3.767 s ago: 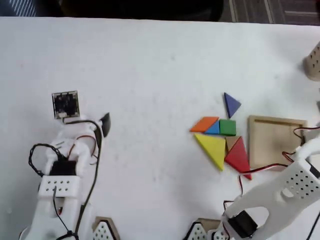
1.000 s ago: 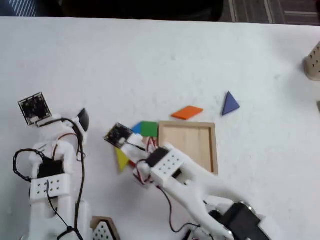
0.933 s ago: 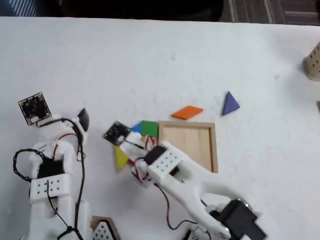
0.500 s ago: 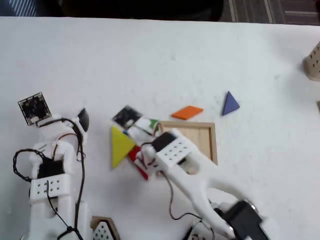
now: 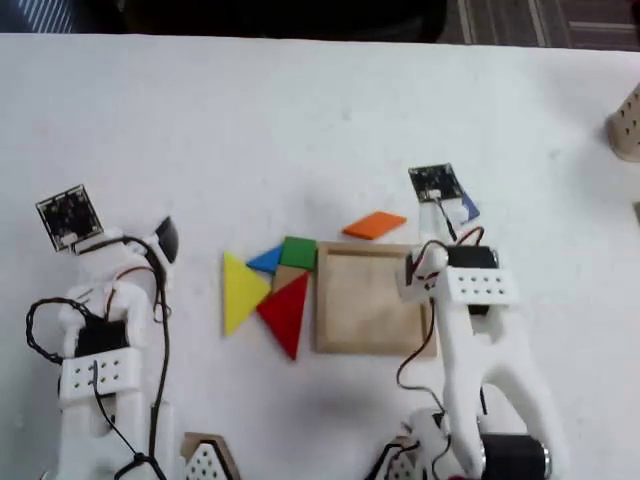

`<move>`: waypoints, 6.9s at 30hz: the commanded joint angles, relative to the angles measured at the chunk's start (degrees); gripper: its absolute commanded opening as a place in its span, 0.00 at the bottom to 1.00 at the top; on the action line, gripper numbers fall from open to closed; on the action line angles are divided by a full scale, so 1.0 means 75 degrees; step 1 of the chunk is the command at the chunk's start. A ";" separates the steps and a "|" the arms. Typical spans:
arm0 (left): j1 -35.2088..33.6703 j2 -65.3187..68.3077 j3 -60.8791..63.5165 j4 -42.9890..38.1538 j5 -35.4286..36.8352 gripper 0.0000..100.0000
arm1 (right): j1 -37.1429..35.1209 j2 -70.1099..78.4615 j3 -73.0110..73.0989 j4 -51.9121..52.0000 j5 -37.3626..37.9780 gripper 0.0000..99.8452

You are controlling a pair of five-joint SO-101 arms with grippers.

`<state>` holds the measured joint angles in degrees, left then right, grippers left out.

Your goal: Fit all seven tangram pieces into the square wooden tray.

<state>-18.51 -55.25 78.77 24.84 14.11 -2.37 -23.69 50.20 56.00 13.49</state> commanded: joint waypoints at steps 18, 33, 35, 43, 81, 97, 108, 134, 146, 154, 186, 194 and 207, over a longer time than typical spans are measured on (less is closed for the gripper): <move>-0.0053 0.0029 -0.0457 -0.0164 0.0000 0.24 | -0.0498 0.1342 0.0164 -0.0768 -0.0105 0.14; -0.0053 0.0029 -0.0457 -0.0152 0.0000 0.24 | -0.1366 0.1272 -0.0070 -0.0346 -0.0891 0.14; -0.0053 0.0029 -0.0457 -0.0152 0.0000 0.24 | -0.1119 0.1272 -0.0492 0.0252 -0.0891 0.17; -0.0053 0.0029 -0.0457 -0.0164 0.0000 0.24 | 0.0733 0.1366 -0.2579 0.0850 -0.0926 0.15; 0.0217 0.0029 -0.0340 -0.0352 -0.0363 0.24 | 0.0873 0.6289 -0.7783 0.1366 -0.0563 0.04; 0.0217 0.0029 -0.0340 -0.0352 -0.0375 0.24 | 0.1553 0.8375 -1.0057 0.0123 -0.1055 0.04; 0.0217 0.0029 -0.0340 -0.0352 -0.0375 0.24 | 0.0440 0.9184 -1.1417 0.2561 -0.0375 0.04; 0.0205 0.0029 -0.0328 -0.0469 -0.0375 0.24 | -0.0299 0.5199 -0.5697 0.1131 -0.1196 0.02; 0.0193 0.0029 -0.0316 -0.0457 -0.0375 0.24 | -0.1119 0.5152 -0.4982 -0.0299 -0.1137 0.02; 0.0205 0.0029 -0.0316 -0.0457 -0.0375 0.24 | -0.2549 0.5152 -0.4935 0.0147 -0.1078 0.02; 0.0182 0.0029 -0.0316 -0.0457 -0.0375 0.24 | 0.0076 0.7062 -0.8041 -0.0768 -0.3118 0.02; 0.0182 0.0029 -0.0316 -0.0445 -0.0375 0.24 | -0.0451 0.8598 -0.9975 0.0674 -0.3083 0.02; 0.0182 0.0029 -0.0316 -0.0445 -0.0375 0.24 | -0.3300 0.8903 -1.0526 0.2819 -0.2590 0.02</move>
<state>-18.15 -55.25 78.77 22.73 11.74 -20.13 43.47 -27.25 75.78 -6.46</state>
